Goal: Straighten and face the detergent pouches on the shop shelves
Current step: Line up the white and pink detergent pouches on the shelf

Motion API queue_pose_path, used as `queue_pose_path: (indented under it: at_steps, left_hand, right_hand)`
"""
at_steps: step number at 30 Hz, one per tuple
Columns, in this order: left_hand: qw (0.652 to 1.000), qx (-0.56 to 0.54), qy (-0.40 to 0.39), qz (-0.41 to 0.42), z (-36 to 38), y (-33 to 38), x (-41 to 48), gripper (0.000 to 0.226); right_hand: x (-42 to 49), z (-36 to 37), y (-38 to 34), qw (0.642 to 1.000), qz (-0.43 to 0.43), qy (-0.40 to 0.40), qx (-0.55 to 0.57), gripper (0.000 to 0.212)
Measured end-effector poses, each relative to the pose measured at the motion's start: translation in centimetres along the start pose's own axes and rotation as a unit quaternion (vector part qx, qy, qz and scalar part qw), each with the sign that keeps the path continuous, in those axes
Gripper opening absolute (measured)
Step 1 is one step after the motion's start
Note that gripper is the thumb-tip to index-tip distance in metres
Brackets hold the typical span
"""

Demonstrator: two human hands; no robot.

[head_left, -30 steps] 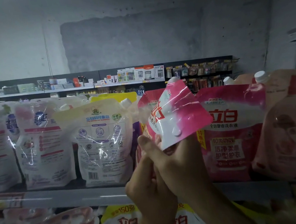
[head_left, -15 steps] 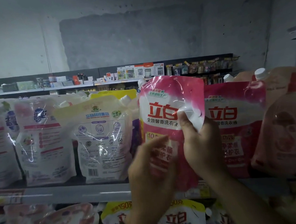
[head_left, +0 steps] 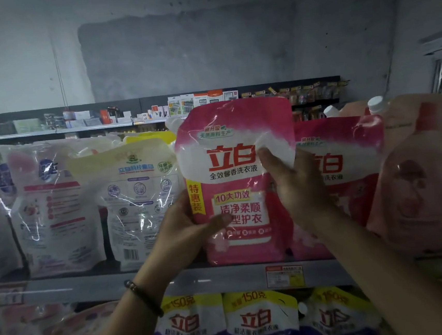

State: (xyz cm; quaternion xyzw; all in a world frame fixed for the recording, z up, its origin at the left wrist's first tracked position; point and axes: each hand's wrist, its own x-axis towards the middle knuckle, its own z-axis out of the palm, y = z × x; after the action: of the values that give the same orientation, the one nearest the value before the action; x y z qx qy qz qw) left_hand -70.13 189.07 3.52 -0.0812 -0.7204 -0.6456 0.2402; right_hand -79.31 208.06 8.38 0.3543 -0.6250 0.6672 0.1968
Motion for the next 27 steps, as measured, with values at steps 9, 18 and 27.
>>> queue_pose_path:
  at_steps: [9, 18, 27]
  left_hand:
    - [0.981, 0.145, 0.12, 0.048, 0.9, -1.9, 0.9, 0.054]
    - [0.966, 0.213, 0.121, 0.078, 1.0, -3.9, 1.5, 0.051]
    - [0.978, 0.198, 0.04, 0.057, -0.4, -3.6, 1.9, 0.045]
  right_hand:
    - [0.8, -2.0, 1.1, 0.967, -0.065, 0.002, -0.247, 0.051]
    - [0.3, -2.4, 0.8, 0.906, -0.031, -0.035, -0.42, 0.054]
    - [1.6, -1.9, -0.2, 0.9, -0.021, -0.061, -0.431, 0.044]
